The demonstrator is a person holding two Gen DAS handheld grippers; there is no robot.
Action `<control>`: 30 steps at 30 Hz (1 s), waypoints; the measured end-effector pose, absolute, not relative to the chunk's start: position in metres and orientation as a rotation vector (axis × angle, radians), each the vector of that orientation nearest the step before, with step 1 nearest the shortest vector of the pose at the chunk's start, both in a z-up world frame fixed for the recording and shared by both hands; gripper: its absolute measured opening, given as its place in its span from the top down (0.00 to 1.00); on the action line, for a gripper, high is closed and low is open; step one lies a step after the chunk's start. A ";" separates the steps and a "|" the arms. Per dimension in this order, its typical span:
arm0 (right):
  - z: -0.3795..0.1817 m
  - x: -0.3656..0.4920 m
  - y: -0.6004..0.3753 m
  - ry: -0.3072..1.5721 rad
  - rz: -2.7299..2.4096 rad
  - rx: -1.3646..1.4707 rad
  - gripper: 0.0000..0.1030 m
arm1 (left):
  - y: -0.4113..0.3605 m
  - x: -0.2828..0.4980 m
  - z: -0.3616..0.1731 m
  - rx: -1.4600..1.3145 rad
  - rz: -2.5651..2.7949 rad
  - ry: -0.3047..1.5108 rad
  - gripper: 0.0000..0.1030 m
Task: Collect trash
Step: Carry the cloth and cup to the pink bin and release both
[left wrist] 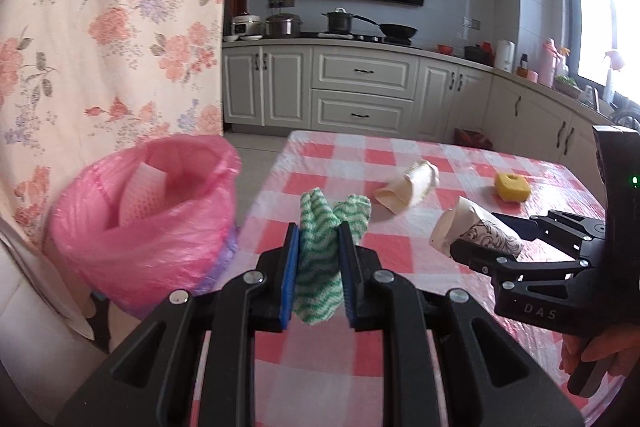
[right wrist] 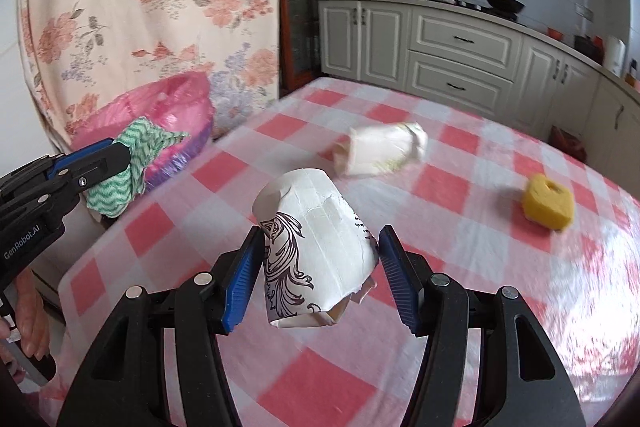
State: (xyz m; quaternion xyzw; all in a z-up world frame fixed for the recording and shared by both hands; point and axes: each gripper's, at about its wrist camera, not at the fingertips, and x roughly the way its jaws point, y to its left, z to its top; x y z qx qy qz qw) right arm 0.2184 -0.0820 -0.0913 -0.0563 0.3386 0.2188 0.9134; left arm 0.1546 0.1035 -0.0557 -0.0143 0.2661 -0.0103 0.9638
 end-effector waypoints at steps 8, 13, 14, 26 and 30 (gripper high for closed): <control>-0.048 0.241 -0.008 0.613 0.618 -0.159 0.45 | 0.168 0.155 -0.020 -0.051 0.101 0.492 0.81; -0.026 0.265 0.035 0.580 0.690 -0.156 0.45 | 0.220 0.165 -0.004 -0.097 0.174 0.478 0.81; -0.024 0.269 0.041 0.578 0.699 -0.156 0.45 | 0.230 0.168 -0.002 -0.099 0.192 0.474 0.81; -0.021 0.315 0.136 0.584 0.814 -0.194 0.44 | 0.303 0.213 -0.016 -0.137 0.281 0.512 0.77; -0.026 0.322 0.144 0.587 0.809 -0.207 0.30 | 0.312 0.213 -0.022 -0.151 0.322 0.503 0.51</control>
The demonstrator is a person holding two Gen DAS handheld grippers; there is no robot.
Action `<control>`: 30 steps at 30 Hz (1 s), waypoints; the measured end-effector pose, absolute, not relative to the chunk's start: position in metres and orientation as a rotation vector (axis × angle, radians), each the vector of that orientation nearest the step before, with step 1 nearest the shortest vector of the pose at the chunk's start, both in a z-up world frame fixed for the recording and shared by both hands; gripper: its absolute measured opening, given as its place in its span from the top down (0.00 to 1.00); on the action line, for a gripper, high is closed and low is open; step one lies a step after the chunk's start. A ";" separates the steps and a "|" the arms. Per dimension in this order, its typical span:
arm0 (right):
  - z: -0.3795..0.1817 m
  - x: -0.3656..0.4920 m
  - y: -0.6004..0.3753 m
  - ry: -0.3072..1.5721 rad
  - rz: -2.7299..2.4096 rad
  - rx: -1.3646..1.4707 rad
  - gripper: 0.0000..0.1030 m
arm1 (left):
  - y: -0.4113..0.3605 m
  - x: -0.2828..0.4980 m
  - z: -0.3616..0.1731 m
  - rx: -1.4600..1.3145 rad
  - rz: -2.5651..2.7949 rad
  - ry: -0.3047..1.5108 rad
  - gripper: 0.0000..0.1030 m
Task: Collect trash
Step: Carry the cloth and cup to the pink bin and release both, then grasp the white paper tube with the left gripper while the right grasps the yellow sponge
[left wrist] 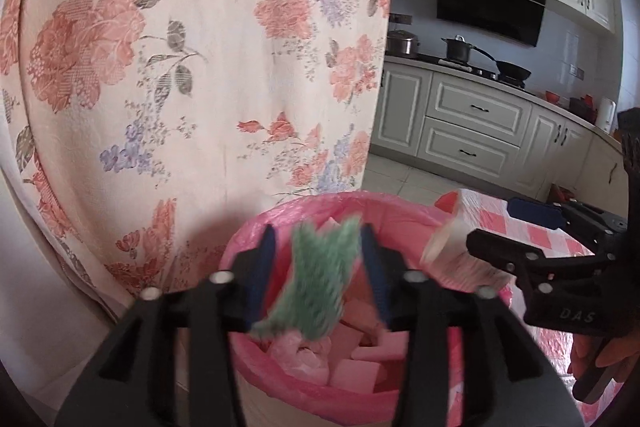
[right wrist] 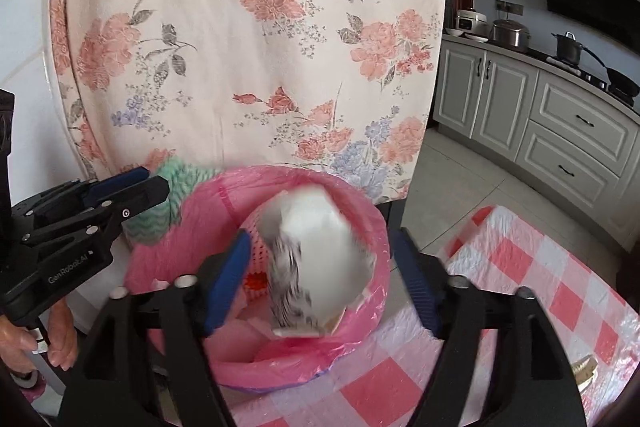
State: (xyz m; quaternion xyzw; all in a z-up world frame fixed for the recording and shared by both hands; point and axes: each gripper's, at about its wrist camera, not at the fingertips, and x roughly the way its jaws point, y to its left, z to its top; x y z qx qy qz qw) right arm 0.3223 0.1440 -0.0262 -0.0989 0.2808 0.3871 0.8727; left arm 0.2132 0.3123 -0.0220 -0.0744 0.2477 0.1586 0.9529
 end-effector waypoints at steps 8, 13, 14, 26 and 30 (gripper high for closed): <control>-0.025 0.310 0.116 0.571 0.770 -0.195 0.30 | 0.309 0.189 -0.023 -0.167 0.373 0.473 0.19; -0.029 0.288 0.080 0.575 0.721 -0.171 0.27 | 0.282 0.169 -0.023 -0.176 0.370 0.438 0.05; -0.030 0.285 0.072 0.577 0.711 -0.161 0.27 | 0.277 0.166 -0.024 -0.175 0.359 0.436 0.05; -0.049 0.252 -0.047 0.593 0.497 -0.076 0.25 | 0.162 0.171 -0.046 -0.031 0.180 0.481 0.05; -0.057 0.243 -0.087 0.600 0.415 -0.053 0.25 | 0.125 0.176 -0.058 -0.015 0.103 0.518 0.05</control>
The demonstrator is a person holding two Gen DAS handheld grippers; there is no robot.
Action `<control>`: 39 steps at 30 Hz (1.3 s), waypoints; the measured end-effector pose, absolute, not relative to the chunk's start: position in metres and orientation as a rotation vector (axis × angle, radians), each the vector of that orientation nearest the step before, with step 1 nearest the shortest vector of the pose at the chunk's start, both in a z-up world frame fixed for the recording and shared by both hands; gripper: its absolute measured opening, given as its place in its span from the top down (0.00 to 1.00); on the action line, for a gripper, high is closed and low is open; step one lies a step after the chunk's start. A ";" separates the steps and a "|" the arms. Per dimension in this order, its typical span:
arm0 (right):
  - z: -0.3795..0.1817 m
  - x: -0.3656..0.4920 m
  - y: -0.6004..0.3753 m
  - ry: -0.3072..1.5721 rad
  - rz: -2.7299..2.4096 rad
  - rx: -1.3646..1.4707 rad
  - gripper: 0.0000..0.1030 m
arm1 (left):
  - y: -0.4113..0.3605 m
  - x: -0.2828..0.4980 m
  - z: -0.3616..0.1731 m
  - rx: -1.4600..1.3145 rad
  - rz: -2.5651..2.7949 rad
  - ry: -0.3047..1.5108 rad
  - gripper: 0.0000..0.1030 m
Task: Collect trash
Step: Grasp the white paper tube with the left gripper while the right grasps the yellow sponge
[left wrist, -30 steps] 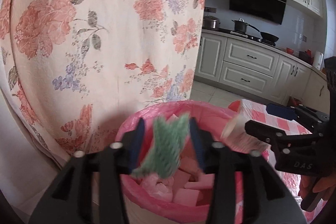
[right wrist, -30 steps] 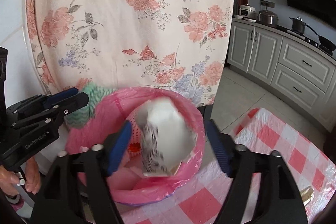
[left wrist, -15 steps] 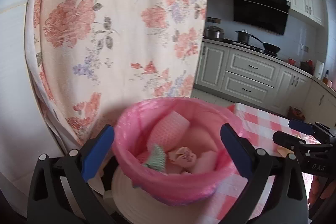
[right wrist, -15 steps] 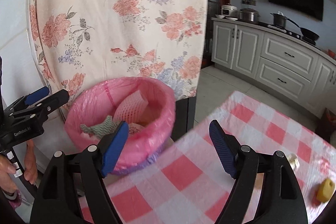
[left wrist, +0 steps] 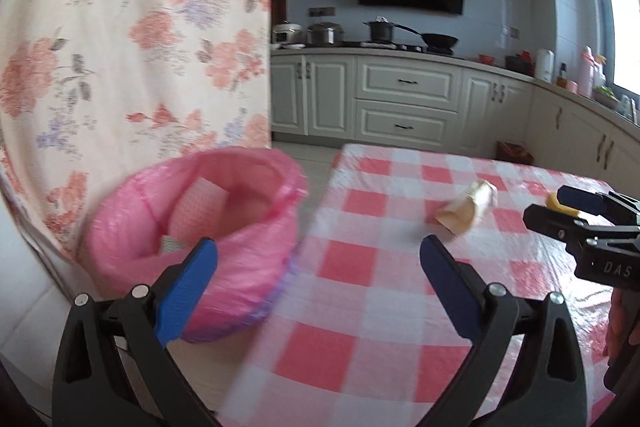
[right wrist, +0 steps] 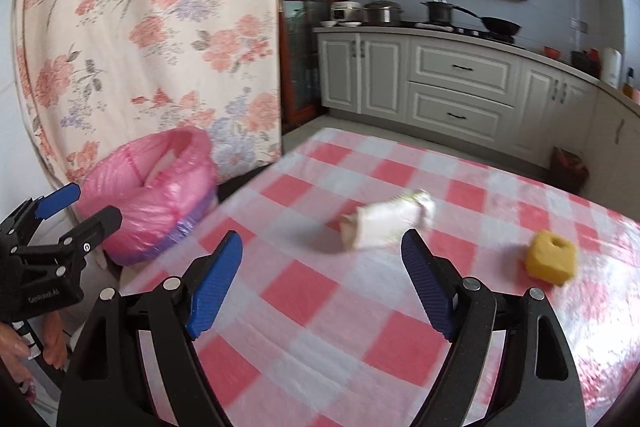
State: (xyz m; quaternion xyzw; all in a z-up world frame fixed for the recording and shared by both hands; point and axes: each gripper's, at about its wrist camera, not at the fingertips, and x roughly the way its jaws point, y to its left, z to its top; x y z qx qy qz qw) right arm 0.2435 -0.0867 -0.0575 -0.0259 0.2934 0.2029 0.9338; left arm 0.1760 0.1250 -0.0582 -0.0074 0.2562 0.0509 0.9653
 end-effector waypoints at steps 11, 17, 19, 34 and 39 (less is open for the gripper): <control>-0.081 0.234 -0.183 0.629 0.208 0.051 0.24 | 0.027 0.205 -0.089 0.035 -0.079 0.604 0.05; -0.089 0.238 -0.220 0.634 0.114 0.087 0.24 | -0.002 0.218 -0.098 0.068 -0.102 0.610 0.05; -0.092 0.242 -0.232 0.639 0.085 0.105 0.24 | -0.006 0.223 -0.100 0.068 -0.104 0.617 0.05; -0.110 0.279 -0.269 0.697 -0.032 0.132 0.21 | -0.024 0.260 -0.114 0.086 -0.103 0.659 0.05; -0.114 0.299 -0.272 0.714 -0.049 0.134 0.20 | -0.022 0.269 -0.115 0.080 -0.096 0.663 0.05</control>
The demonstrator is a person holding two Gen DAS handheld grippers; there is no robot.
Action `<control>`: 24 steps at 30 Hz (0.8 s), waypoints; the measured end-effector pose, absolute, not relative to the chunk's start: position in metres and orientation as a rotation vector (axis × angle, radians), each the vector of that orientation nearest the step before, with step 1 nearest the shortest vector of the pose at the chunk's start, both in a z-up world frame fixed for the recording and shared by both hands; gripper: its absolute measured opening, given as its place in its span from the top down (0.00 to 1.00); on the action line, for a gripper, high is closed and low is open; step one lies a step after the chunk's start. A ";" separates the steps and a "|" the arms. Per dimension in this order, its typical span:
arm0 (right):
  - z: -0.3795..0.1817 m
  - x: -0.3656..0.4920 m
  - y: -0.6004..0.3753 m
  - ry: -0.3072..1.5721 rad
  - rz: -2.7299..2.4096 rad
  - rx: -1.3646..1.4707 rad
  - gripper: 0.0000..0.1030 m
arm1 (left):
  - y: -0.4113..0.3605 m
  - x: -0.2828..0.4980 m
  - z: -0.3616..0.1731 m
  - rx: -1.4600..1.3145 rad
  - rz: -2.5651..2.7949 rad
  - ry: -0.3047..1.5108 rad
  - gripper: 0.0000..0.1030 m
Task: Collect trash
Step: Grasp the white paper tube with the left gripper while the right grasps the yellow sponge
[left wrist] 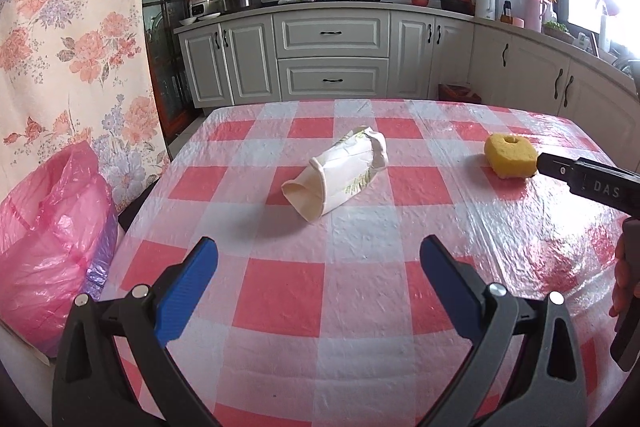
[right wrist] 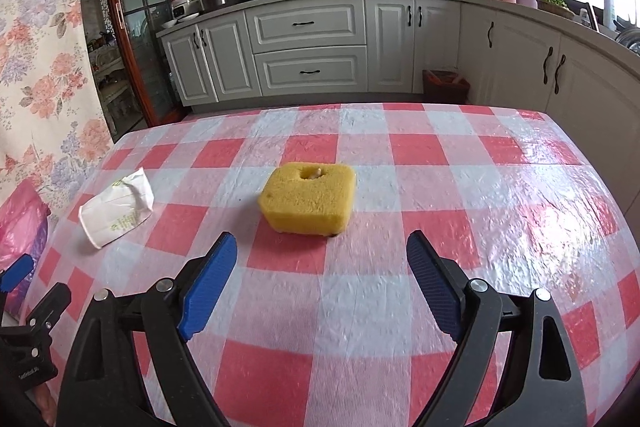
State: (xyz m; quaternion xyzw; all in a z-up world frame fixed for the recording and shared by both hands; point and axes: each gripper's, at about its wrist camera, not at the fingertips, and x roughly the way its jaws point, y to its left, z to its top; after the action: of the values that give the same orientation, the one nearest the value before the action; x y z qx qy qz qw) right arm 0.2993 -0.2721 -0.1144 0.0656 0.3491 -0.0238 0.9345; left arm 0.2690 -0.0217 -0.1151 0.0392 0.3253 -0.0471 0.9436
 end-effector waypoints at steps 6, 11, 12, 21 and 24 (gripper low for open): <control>-0.119 0.320 -0.272 0.735 -0.055 0.133 0.19 | -0.019 0.282 -0.114 0.068 -0.087 0.664 0.05; -0.122 0.344 -0.266 0.770 -0.066 0.095 0.18 | -0.017 0.301 -0.116 0.069 -0.076 0.681 0.05; -0.124 0.349 -0.266 0.780 -0.070 0.090 0.18 | -0.016 0.304 -0.116 0.067 -0.075 0.684 0.05; -0.138 0.371 -0.263 0.836 -0.076 0.072 0.19 | -0.021 0.341 -0.114 0.082 -0.094 0.691 0.05; -0.140 0.373 -0.266 0.846 -0.080 0.089 0.26 | -0.025 0.354 -0.116 0.097 -0.108 0.704 0.05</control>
State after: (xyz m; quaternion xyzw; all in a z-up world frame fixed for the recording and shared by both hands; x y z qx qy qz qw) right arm 0.3730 -0.2657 -0.1404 0.0430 0.4102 -0.0386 0.9102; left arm 0.3542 -0.0245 -0.1156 0.0473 0.3446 -0.0527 0.9361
